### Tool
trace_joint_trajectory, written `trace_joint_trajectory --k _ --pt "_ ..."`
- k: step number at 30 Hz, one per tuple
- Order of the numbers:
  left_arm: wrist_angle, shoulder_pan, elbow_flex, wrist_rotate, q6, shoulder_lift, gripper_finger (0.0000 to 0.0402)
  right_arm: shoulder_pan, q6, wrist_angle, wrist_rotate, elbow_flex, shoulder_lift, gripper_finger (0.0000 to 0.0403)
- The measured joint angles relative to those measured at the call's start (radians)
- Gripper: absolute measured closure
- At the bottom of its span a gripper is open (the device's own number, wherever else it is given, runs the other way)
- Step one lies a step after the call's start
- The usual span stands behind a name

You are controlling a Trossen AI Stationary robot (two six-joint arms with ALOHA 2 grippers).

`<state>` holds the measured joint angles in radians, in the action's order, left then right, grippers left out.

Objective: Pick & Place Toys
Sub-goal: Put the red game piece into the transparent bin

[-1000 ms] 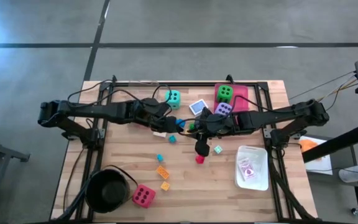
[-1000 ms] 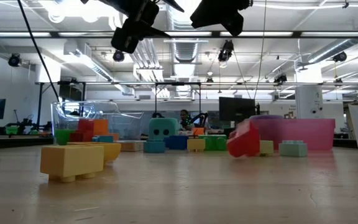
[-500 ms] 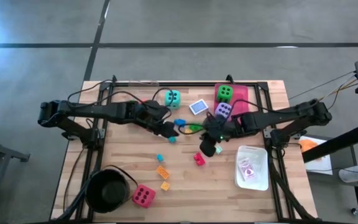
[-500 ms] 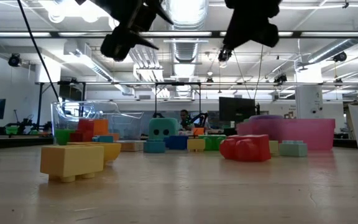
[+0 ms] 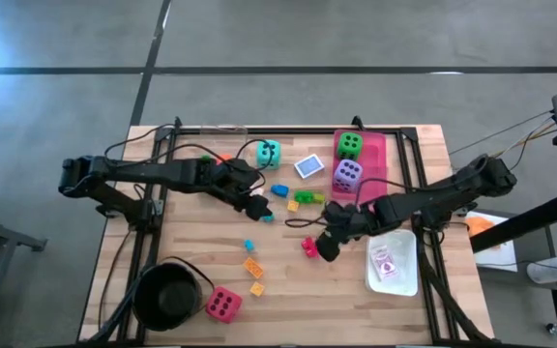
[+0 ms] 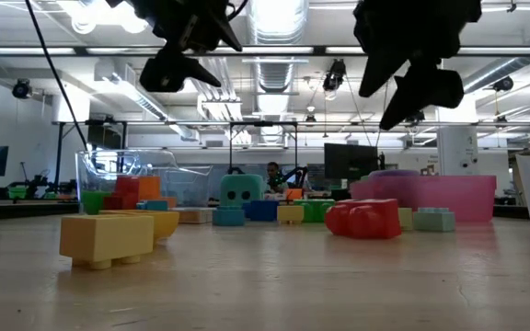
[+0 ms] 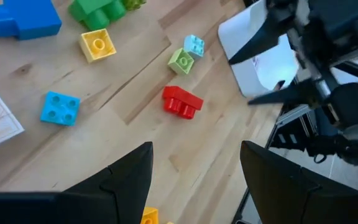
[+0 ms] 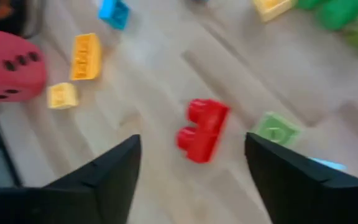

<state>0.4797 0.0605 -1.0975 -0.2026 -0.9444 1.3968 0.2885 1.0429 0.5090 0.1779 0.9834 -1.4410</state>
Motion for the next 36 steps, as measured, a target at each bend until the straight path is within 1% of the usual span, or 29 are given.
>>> trace_joint_trajectory --k 3,6,9,12,14,18,20,23,27,30,36 --pt "0.002 0.000 0.008 0.000 0.010 -0.012 0.0158 0.033 0.030 -0.103 0.024 -0.042 -0.011 0.0084" --pt "0.016 0.000 0.008 0.007 0.013 -0.024 0.0158 0.057 0.072 -0.097 0.071 -0.054 -0.049 0.0069" --pt "0.023 0.000 0.008 0.017 0.014 -0.039 0.0158 0.075 0.083 -0.097 0.092 -0.036 -0.111 0.0067" --pt "0.031 0.000 0.008 0.020 0.018 -0.048 0.0158 0.085 0.101 -0.093 0.101 0.019 -0.192 0.0066" --pt "0.041 0.000 0.008 0.019 0.018 -0.054 0.0158 0.086 0.142 -0.036 0.115 0.070 -0.245 0.0066" --pt "0.070 -0.001 0.008 0.019 0.019 -0.058 0.0158 0.085 0.219 0.172 0.141 0.178 -0.344 0.0067" --pt "0.075 -0.001 0.008 0.019 0.021 -0.059 0.0158 0.086 0.218 0.199 0.139 0.214 -0.375 0.0067" --pt "0.075 -0.001 0.008 0.019 0.021 -0.059 0.0158 0.087 0.207 0.194 0.134 0.258 -0.411 0.0067" --pt "0.089 -0.004 0.008 0.019 0.021 -0.059 0.0158 0.085 0.228 0.211 0.131 0.268 -0.437 0.0067" --pt "0.097 -0.004 0.008 0.019 0.021 -0.063 0.0158 0.084 0.236 0.211 0.128 0.250 -0.437 0.0067" --pt "0.098 -0.004 0.008 0.027 0.023 -0.085 0.0158 0.084 0.229 0.098 0.082 0.208 -0.445 0.0067"
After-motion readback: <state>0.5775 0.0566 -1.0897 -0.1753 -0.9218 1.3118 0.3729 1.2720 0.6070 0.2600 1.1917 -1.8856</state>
